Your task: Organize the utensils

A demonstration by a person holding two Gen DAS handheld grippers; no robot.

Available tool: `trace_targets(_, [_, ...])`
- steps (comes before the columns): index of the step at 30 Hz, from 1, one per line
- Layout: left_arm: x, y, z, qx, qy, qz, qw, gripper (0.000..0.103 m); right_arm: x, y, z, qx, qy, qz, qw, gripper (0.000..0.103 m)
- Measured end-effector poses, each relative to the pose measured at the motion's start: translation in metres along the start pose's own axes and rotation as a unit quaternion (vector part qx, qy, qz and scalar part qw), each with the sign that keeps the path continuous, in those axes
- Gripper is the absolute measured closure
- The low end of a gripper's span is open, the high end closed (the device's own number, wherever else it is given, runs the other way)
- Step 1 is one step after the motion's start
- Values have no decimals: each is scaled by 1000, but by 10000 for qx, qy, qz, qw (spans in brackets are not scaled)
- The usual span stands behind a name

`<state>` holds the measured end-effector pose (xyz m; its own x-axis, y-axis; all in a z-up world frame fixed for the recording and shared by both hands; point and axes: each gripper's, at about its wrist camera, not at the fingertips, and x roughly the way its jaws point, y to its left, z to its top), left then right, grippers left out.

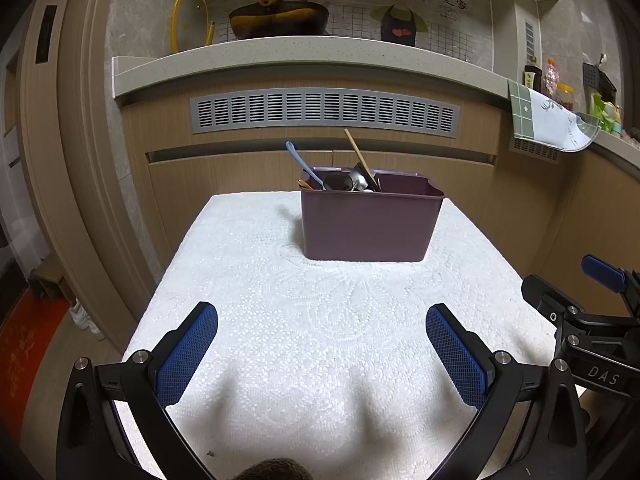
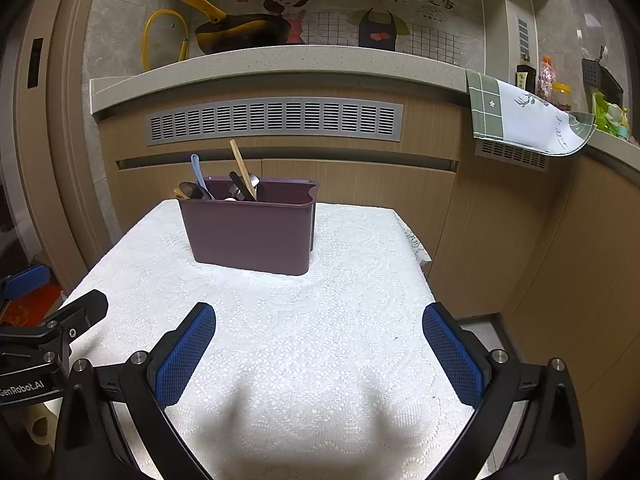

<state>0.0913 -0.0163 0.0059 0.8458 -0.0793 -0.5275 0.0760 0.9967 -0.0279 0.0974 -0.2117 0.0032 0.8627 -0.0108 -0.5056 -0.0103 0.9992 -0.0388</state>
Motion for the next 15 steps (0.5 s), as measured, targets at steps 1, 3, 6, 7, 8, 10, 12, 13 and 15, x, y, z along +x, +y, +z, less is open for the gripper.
trace_targets(1, [0, 0, 0, 4, 2, 2, 10000, 0, 0, 0, 0, 3, -1, 3, 10000, 0])
trace_targets(3, [0, 0, 0, 8, 6, 2, 10000, 0, 0, -1, 0, 3, 2, 18, 10000, 0])
trace_targets(6, [-1, 0, 0, 12, 4, 7, 10000, 0, 0, 0, 0, 4, 0, 13, 10000, 0])
trace_targets(7, [0, 0, 0, 13, 3, 3, 10000, 0, 0, 0, 0, 5, -2, 9, 10000, 0])
trace_targets(8, [0, 0, 0, 17, 1, 4, 10000, 0, -1, 0, 0, 5, -5, 9, 10000, 0])
trace_targets(10, [0, 0, -1, 33, 1, 11, 10000, 0, -1, 0, 0, -2, -9, 24, 10000, 0])
trace_targets(12, [0, -1, -1, 45, 10, 18, 10000, 0, 0, 0, 0, -11, -8, 39, 10000, 0])
trace_targets(13, [0, -1, -1, 46, 12, 15, 10000, 0, 0, -1, 0, -15, -7, 52, 10000, 0])
trace_targets(15, [0, -1, -1, 46, 14, 21, 10000, 0, 0, -1, 0, -14, -8, 54, 10000, 0])
